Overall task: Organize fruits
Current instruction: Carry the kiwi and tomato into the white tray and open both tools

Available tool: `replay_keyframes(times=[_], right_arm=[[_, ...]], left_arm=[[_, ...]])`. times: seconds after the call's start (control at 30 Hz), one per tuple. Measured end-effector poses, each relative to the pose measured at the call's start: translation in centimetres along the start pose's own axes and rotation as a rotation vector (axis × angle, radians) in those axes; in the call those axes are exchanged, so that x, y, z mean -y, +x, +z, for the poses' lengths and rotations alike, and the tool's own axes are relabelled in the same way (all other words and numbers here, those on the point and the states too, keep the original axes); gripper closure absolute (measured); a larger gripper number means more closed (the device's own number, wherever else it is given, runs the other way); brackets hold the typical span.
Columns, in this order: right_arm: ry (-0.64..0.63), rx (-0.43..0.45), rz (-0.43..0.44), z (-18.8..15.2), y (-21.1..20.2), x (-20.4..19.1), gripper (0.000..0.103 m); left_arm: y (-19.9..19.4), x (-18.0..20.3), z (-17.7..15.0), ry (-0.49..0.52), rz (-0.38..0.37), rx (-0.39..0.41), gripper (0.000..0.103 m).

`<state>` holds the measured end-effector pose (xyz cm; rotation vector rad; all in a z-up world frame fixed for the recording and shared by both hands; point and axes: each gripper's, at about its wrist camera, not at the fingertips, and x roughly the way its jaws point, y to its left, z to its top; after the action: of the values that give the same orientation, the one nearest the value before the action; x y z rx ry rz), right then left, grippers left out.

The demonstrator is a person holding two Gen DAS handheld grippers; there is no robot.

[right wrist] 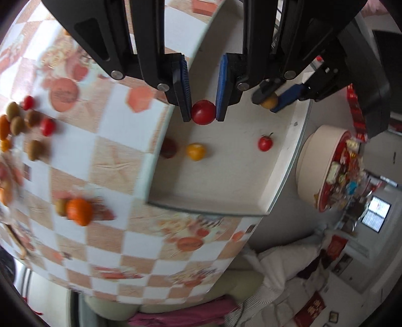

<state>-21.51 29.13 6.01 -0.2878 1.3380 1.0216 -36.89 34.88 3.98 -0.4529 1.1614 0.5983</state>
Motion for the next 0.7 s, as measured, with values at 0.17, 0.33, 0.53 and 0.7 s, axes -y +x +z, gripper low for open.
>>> replay_keyframes(times=[0.17, 0.33, 0.53, 0.7], right_arm=[[-0.025, -0.057, -0.014, 0.0, 2.5, -1.3, 0.082], [-0.044, -0.106, -0.043, -0.1, 4.6, -1.8, 0.082], [-0.053, -0.135, -0.069, 0.2, 5.9, -2.1, 0.081], [-0.049, -0.138, -0.057, 0.6, 6.1, -2.2, 0.043]], left_arm=[[0.6, -0.4, -0.9, -0.004, -0.005, -0.023, 0.074], [0.8, 0.1, -1.2, 0.033, 0.015, -0.015, 0.074], [0.8, 0.1, -1.4, 0.05, 0.015, -0.017, 0.045], [-0.1, 0.0, -1.4, 0.061, 0.052, 0.023, 0.027]])
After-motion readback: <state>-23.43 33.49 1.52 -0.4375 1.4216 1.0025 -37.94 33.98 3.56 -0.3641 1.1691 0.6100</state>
